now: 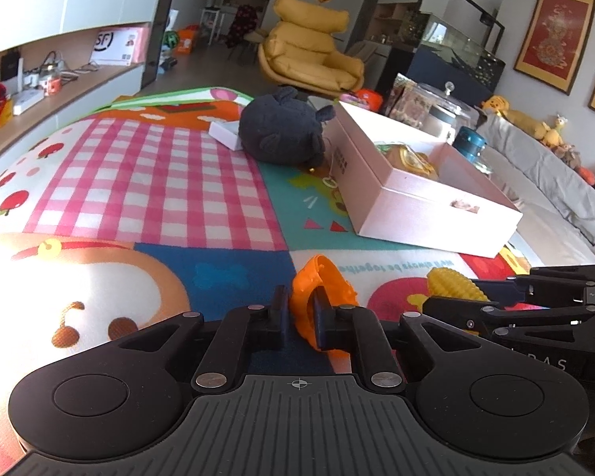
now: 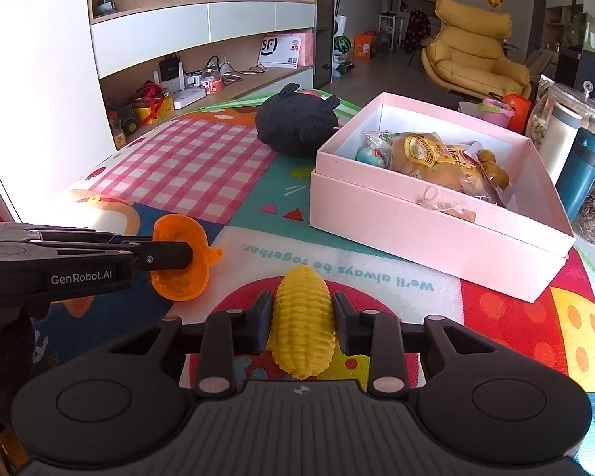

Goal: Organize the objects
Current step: 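Carry the orange piece into the pink box with the left gripper and release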

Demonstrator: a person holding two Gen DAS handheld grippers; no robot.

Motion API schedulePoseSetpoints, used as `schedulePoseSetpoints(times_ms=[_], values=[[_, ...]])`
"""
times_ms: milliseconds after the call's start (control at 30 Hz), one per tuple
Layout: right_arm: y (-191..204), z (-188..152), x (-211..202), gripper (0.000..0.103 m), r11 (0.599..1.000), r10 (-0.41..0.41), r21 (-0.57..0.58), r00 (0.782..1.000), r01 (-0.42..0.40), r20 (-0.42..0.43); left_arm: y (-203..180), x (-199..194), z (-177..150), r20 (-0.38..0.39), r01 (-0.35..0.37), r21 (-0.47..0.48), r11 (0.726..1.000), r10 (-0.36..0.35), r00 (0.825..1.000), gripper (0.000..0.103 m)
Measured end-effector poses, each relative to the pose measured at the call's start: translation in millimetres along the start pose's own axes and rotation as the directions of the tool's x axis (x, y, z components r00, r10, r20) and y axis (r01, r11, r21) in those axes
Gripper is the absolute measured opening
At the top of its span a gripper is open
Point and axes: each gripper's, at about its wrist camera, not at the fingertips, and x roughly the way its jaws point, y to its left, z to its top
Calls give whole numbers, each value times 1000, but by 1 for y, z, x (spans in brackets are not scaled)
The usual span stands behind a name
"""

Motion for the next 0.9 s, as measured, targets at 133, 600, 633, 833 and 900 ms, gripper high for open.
schedulePoseSetpoints(times_ms=[133,600,633,833,900], values=[[-5,-4,-12,32,1000,0,-6,1000,0,16,-13,-6,-1,-25,19,35,999,-18,1000,13],[-31,-31,-58,32,999,14,49,995,-19,97,-69,-24,51,26,91,140,986,-95,995,13],[-33,-32,-58,32,998,14,56,995,-20,102,-77,-22,61,46,90,158,983,-98,994,13],[-40,-35,-59,31,997,12,80,992,-22,127,-110,22,111,144,89,154,984,-111,983,14],[-41,-35,-58,31,996,11,83,992,-22,126,-111,53,120,116,31,143,989,-48,992,16]])
